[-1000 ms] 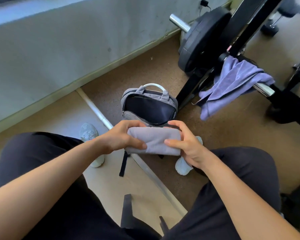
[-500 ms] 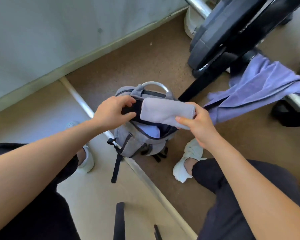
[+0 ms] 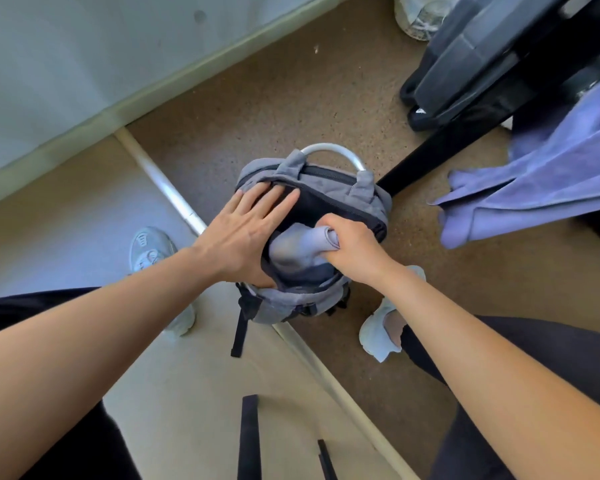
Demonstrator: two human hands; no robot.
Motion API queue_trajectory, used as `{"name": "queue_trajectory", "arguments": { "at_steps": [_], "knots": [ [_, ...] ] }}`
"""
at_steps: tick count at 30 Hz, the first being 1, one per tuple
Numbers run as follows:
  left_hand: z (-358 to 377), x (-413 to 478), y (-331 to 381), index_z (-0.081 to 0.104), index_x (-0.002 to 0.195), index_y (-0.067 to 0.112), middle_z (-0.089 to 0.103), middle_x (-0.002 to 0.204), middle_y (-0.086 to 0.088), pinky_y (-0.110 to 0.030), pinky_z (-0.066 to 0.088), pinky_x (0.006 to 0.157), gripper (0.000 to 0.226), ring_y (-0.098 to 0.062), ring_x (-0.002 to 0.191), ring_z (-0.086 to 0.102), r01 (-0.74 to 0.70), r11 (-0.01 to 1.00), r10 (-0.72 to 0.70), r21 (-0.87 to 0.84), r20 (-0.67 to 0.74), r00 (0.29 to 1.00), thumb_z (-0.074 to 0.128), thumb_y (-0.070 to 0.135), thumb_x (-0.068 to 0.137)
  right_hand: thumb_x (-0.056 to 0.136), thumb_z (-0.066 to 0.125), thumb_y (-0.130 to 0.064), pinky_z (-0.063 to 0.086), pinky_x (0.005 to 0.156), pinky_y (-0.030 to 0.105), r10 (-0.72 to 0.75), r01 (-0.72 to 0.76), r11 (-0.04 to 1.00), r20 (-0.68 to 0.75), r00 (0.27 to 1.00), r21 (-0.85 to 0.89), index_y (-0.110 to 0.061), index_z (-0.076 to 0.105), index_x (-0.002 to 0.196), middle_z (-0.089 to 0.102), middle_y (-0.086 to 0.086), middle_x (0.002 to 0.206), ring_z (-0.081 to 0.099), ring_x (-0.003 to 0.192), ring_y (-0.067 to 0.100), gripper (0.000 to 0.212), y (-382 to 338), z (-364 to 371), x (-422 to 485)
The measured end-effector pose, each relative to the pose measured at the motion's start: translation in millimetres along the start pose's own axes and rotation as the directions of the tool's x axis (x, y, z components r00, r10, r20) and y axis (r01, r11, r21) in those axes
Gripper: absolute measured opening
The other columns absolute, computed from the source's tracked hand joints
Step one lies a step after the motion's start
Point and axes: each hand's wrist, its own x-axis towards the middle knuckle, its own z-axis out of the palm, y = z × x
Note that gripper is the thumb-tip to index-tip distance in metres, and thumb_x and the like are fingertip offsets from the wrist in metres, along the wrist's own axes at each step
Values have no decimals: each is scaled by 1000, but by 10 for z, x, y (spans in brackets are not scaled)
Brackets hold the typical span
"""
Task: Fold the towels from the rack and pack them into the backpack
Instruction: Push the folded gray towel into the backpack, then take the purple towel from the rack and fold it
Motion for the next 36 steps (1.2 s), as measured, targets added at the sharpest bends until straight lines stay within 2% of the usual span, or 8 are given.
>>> {"name": "queue_trajectory", "arguments": {
  "at_steps": [3, 5, 7, 13, 19, 24, 30, 36],
  "knots": [
    [15, -20, -3, 11, 163, 14, 24, 166, -11, -53, 26, 122, 145, -35, 154, 22, -2, 1000, 2, -8, -8, 1000, 70, 81, 49, 85, 69, -11, 51, 94, 48, 53, -45, 989, 54, 997, -141, -28, 52, 129, 60, 6, 123, 57, 116, 30, 50, 147, 87, 96],
    [7, -30, 13, 9, 163, 14, 23, 167, -10, -53, 27, 122, 147, -35, 154, 20, 2, 1000, -2, -10, -7, 1000, 70, 80, 48, 84, 73, -18, 39, 110, 49, 165, -94, 893, 126, 978, -439, -25, 32, 152, 41, 6, 152, 40, 138, 33, 79, 292, 117, 113],
    [-5, -36, 31, 9, 163, 13, 23, 166, -10, -51, 26, 123, 148, -35, 154, 20, 5, 1000, -5, 4, -2, 1000, 71, 80, 47, 85, 72, -20, 37, 113, 47, 219, -128, 870, 141, 965, -477, -23, 16, 159, 31, 6, 160, 35, 142, 34, 93, 359, 147, 103],
    [-80, -10, 61, 23, 161, 20, 23, 165, -14, -52, 30, 119, 136, -38, 152, 18, 48, 998, -49, 27, 42, 998, 80, 76, 51, 91, 65, -17, 51, 98, 44, 177, -155, 939, 44, 983, -309, -24, 50, 144, 58, 9, 140, 57, 124, 33, 55, 361, 128, -42],
    [-292, 106, 234, 58, 141, 30, 49, 151, -2, -48, 39, 99, 75, -34, 136, 38, 121, 992, -121, -35, 13, 993, 80, 50, 72, 95, 64, -27, 53, 92, 42, 142, -146, 971, -31, 989, -191, -24, 63, 129, 67, 3, 126, 62, 114, 26, 34, 219, -174, -417],
    [-406, 110, 465, 74, 117, 28, 67, 128, 6, -41, 35, 90, 37, -30, 116, 53, 148, 962, -182, -230, -134, 974, 64, 42, 84, 93, 65, -29, 56, 86, 44, 139, -146, 989, -274, 952, -5, -23, 71, 114, 73, -4, 105, 67, 98, 19, 22, 71, -627, -832],
    [-681, 145, 956, 78, 106, 23, 73, 98, 13, -30, 52, 86, 15, -8, 97, 66, 152, 802, -238, -577, -75, 968, 71, 26, 92, 89, 64, -16, 58, 79, 37, 380, -97, 875, -549, 745, 474, -22, 75, 88, 73, -4, 80, 70, 81, 14, 12, 118, -1017, -1246],
    [-778, 393, 1485, 77, 93, 29, 74, 78, 16, -11, 45, 66, 9, 4, 74, 66, 197, 664, -252, -721, 32, 967, 71, 22, 94, 86, 65, -11, 58, 70, 36, 638, 56, 642, -573, 515, 765, -22, 69, 81, 70, 1, 74, 70, 68, 15, 13, 328, -1293, -1299]
  ]
}}
